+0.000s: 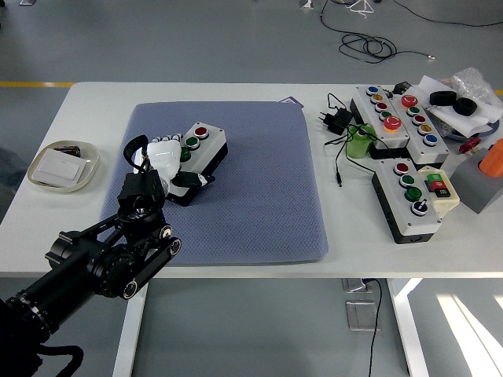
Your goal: Pick up the button,place it on the desk,press the button,press the button
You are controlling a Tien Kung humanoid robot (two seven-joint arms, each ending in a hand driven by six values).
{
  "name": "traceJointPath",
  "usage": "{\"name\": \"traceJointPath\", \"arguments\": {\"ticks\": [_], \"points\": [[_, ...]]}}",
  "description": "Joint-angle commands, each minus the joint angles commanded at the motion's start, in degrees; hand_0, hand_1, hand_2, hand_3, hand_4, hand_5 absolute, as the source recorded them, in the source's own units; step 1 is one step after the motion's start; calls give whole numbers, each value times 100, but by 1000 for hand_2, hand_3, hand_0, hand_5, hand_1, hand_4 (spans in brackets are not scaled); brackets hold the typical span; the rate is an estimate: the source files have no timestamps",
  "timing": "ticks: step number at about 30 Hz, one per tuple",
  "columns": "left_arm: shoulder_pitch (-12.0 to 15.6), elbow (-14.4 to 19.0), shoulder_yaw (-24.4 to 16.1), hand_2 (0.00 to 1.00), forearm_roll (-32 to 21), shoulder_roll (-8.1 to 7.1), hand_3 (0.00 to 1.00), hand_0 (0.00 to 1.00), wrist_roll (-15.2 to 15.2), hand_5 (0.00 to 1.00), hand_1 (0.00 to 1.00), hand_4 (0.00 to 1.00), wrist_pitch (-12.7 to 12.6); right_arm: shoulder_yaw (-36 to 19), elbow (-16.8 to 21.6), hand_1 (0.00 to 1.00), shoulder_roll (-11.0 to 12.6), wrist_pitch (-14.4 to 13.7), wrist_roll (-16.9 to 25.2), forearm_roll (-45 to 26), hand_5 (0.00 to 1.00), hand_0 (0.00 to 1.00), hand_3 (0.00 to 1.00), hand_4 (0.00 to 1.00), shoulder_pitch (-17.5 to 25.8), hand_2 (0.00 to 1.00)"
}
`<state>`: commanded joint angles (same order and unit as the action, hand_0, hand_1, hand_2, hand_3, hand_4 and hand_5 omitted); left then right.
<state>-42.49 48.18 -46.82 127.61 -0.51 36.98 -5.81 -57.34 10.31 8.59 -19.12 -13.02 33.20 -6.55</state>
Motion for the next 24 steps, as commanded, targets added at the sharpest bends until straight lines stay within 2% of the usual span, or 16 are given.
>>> {"name": "traceJointPath", "arguments": {"ticks": [4,5,10,11,16,17,22,23,24], "points": [[-68,-26,-27,998,159,14,998,771,0,505,978,989,128,1,0,797,4,0,-1,4,479,787,751,412,-2,817],[-82,-26,-37,998,171,13,998,688,0,429,881,962,176,-1,0,797,4,-1,-3,9,479,787,751,412,0,817],[-113,-41,-55,998,231,-20,998,688,0,429,881,962,317,-1,0,797,7,-1,-9,20,479,787,751,412,16,817],[-114,-44,-56,866,239,-24,998,587,0,336,752,913,330,-1,0,797,7,-1,-10,21,479,787,751,412,17,817],[-142,-202,-55,866,6,-45,998,587,0,336,752,913,474,0,0,797,8,-2,-19,37,479,787,751,412,29,817],[-142,-258,-58,786,-68,-51,981,506,0,296,670,897,500,9,0,797,8,0,-17,29,479,787,751,412,32,817],[-117,-311,-31,786,-80,-65,981,506,0,296,670,897,464,12,0,797,10,-1,-19,34,479,787,751,412,39,817],[-115,-311,-17,594,-34,-65,868,384,0,188,509,847,431,15,0,797,11,0,-19,37,479,787,751,412,39,817],[-114,-311,-8,594,-7,-65,868,384,0,188,509,847,412,17,0,797,12,2,-19,39,479,787,751,412,38,817]]}}
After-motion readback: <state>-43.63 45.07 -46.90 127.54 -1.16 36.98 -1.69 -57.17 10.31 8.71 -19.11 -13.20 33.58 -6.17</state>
